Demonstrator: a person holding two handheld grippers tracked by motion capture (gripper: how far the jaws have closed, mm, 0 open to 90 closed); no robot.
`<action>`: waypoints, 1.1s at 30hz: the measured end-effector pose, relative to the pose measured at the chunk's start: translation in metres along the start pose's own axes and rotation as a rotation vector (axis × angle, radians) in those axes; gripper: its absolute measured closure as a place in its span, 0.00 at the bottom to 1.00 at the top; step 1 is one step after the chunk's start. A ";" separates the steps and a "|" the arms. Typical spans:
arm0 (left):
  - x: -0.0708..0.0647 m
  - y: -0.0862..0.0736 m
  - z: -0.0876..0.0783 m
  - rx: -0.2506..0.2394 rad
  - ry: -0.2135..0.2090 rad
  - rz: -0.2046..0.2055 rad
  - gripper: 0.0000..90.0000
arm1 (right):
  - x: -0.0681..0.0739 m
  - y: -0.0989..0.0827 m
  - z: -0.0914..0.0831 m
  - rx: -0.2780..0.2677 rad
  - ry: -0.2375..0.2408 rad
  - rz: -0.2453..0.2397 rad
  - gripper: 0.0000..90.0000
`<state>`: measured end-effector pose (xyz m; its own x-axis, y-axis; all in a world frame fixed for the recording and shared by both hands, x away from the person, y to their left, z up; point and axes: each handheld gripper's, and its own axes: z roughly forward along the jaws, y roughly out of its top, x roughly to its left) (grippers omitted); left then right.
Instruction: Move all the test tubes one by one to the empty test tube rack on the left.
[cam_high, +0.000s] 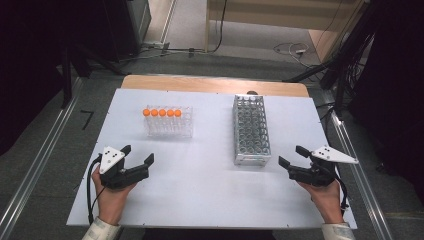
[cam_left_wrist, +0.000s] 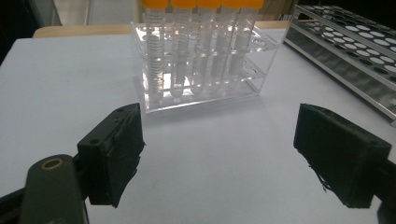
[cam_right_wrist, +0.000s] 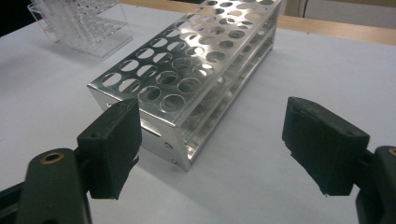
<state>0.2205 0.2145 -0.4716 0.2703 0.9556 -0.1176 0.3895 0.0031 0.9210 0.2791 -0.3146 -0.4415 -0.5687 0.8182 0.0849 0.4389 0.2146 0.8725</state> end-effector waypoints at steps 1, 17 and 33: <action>0.001 0.000 -0.001 0.000 0.002 0.000 0.18 | -0.002 -0.001 -0.001 -0.001 -0.004 -0.001 0.20; 0.017 -0.008 -0.014 0.000 0.043 -0.029 0.17 | -0.015 -0.014 -0.017 0.000 -0.037 0.034 0.20; 0.027 -0.015 -0.024 0.008 0.079 -0.025 0.17 | -0.029 -0.027 -0.034 0.000 -0.082 0.070 0.21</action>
<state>0.2005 0.2470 -0.4799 0.1905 0.9755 -0.1102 0.4021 0.0249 0.9152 0.2601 -0.3628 -0.4512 -0.4776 0.8721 0.1064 0.4759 0.1550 0.8657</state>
